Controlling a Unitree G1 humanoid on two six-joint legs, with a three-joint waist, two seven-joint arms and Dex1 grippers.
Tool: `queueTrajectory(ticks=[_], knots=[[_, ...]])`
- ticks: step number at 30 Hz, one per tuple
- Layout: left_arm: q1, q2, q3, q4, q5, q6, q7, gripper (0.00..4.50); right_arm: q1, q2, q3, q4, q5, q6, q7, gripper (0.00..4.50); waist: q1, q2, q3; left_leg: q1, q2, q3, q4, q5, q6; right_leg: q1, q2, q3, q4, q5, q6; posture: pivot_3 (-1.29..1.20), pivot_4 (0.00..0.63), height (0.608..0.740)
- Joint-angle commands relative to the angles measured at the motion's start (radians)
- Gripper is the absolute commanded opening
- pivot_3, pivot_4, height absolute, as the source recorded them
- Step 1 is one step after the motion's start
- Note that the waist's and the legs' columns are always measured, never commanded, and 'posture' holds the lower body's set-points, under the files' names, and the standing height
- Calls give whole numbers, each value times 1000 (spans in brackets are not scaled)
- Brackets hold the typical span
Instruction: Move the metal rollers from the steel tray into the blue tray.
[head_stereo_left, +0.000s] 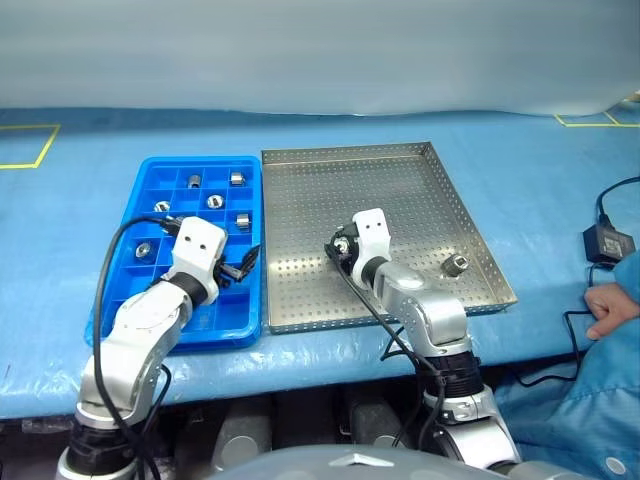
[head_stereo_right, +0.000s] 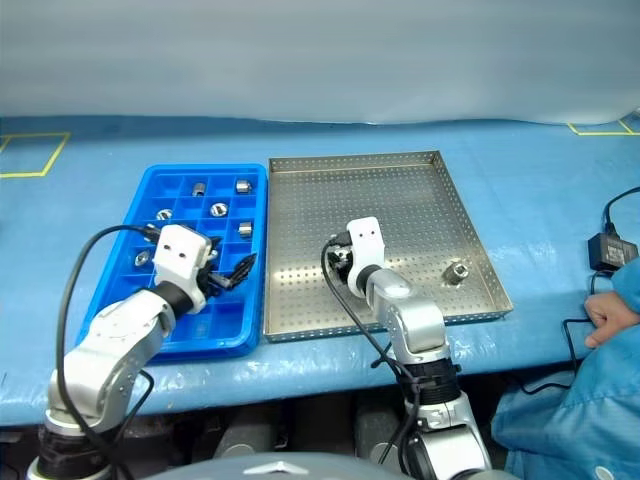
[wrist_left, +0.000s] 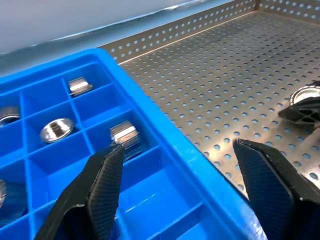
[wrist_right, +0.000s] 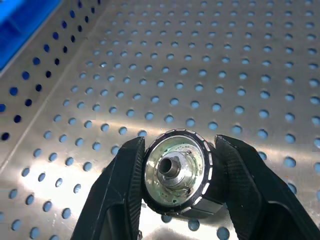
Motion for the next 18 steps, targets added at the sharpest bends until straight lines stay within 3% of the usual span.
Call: queueTrajectory(ticks=[1, 10, 18], knots=[[35, 20, 105, -158, 9, 77, 41, 3801, -75, -6, 95, -126, 101, 16, 160, 1872, -2, 0, 0, 0, 0, 0, 0, 0, 0, 0, 0, 0, 0, 0, 0, 151, 150, 740], [127, 75, 287, -296, 15, 254, 41, 3801, -186, 34, 411, -54, 100, -24, 327, 1872, 37, 0, 0, 2, 1, -3, -2, 0, -1, 1, 0, -4, 0, -1, -1, 229, 150, 740], [195, 80, 389, -337, 30, 308, 34, 3801, -185, 83, 519, 50, 64, -118, 369, 1872, 66, -2, 0, 3, 2, -3, -1, 1, -2, 0, -2, -4, -1, -4, -1, 267, 150, 740]])
